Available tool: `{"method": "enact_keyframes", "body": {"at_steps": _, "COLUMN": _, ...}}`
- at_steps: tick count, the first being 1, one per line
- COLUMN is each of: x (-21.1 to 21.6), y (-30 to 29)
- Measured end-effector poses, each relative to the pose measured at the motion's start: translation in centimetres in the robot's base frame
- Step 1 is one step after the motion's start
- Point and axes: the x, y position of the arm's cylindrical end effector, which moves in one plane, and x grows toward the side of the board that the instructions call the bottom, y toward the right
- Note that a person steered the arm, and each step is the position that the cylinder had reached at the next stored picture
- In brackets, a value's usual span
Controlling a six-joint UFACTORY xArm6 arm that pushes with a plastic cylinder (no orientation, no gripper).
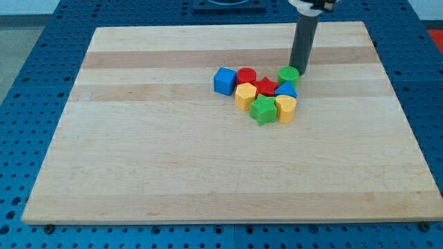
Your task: Push the blue cube above the red star
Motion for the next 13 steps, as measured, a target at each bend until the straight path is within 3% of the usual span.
{"method": "enact_keyframes", "body": {"at_steps": 2, "x": -0.2, "y": -0.3}}
{"method": "enact_keyframes", "body": {"at_steps": 4, "x": -3.4, "y": -2.8}}
{"method": "enact_keyframes", "body": {"at_steps": 7, "x": -3.8, "y": -17.5}}
{"method": "enact_keyframes", "body": {"at_steps": 9, "x": 0.5, "y": -21.2}}
{"method": "enact_keyframes", "body": {"at_steps": 11, "x": 7.4, "y": -20.2}}
{"method": "enact_keyframes", "body": {"at_steps": 13, "x": 8.2, "y": -17.3}}
